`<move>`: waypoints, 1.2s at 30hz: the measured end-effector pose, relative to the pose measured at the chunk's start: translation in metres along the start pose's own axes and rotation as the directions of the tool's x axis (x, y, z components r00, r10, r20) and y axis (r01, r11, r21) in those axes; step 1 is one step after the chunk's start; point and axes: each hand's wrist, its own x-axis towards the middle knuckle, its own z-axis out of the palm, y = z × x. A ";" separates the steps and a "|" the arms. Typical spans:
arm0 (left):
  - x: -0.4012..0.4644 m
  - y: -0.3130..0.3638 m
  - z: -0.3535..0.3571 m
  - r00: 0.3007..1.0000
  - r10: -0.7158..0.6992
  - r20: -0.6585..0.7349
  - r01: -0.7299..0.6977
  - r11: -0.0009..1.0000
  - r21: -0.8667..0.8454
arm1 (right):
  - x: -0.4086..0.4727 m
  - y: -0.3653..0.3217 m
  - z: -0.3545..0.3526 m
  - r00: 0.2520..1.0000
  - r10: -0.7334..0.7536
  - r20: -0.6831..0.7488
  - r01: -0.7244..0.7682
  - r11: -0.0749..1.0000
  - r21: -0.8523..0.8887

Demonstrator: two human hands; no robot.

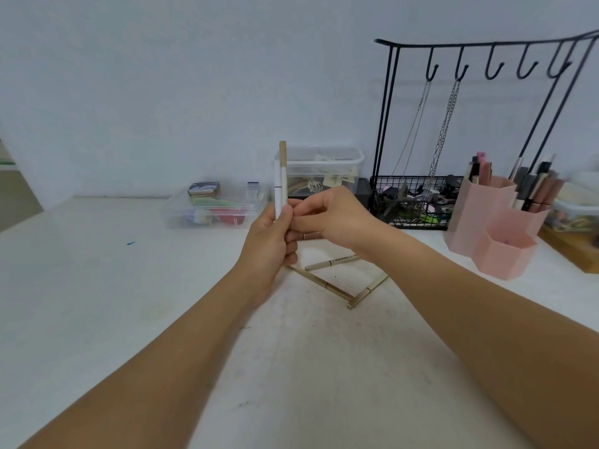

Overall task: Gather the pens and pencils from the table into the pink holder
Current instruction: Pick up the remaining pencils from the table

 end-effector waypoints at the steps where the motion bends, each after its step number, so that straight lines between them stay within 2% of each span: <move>1: 0.001 0.002 -0.001 0.999 0.002 -0.043 -0.001 1.000 0.022 | 0.001 -0.001 -0.004 1.000 0.001 -0.018 -0.002 0.998 -0.059; 2: 0.003 0.003 -0.003 0.996 0.000 -0.093 0.004 0.999 0.038 | 0.002 -0.001 -0.011 0.998 -0.020 -0.062 0.009 0.984 -0.178; 4: 0.006 0.005 -0.009 0.983 -0.015 -0.183 0.025 0.998 0.049 | 0.005 0.001 -0.029 0.989 -0.089 -0.117 0.023 0.882 -0.471; 7: 0.010 0.005 -0.018 0.960 -0.058 -0.273 0.069 0.997 0.031 | 0.008 0.012 -0.049 0.996 -0.036 -0.076 -0.026 0.722 -0.691; 12: 0.009 0.005 -0.022 0.948 -0.121 -0.295 0.117 0.993 -0.031 | 0.006 0.028 -0.053 0.998 0.008 -0.067 -0.060 0.568 -0.821; 17: 0.011 0.001 -0.022 0.946 -0.156 -0.284 0.145 0.988 -0.058 | 0.007 0.033 -0.053 0.999 0.015 -0.045 -0.045 0.568 -0.822; 20: 0.011 0.001 -0.021 0.946 -0.158 -0.281 0.148 0.987 -0.058 | 0.006 0.028 -0.054 0.999 0.038 -0.033 -0.050 0.624 -0.779; 22: 0.010 0.002 -0.020 0.947 -0.165 -0.276 0.152 0.986 -0.067 | 0.006 0.022 -0.056 0.996 0.076 -0.042 -0.084 0.735 -0.673; 24: 0.009 0.003 -0.019 0.950 -0.167 -0.265 0.149 0.985 -0.087 | 0.004 0.012 -0.056 0.991 0.126 -0.037 -0.129 0.881 -0.456; 26: 0.009 0.003 -0.017 0.956 -0.151 -0.253 0.133 0.987 -0.089 | 0.002 0.000 -0.052 0.986 0.168 0.013 -0.161 0.966 -0.203; 28: 0.008 0.003 -0.015 0.964 -0.123 -0.236 0.107 0.991 -0.081 | 0.000 -0.009 -0.042 0.982 0.171 0.083 -0.167 0.985 -0.051; 31: 0.006 0.002 -0.013 0.982 -0.068 -0.179 0.054 0.995 -0.082 | -0.004 -0.015 -0.018 0.984 0.127 0.123 -0.135 0.989 0.060; 34: 0.003 0.000 -0.011 0.994 -0.006 -0.113 0.000 0.998 -0.056 | -0.008 -0.014 0.004 0.989 0.080 0.123 -0.093 0.990 0.105; 36: 0.004 -0.002 -0.010 0.993 0.002 -0.122 -0.008 0.999 -0.044 | -0.011 -0.012 0.015 0.992 0.053 0.111 -0.064 0.993 0.102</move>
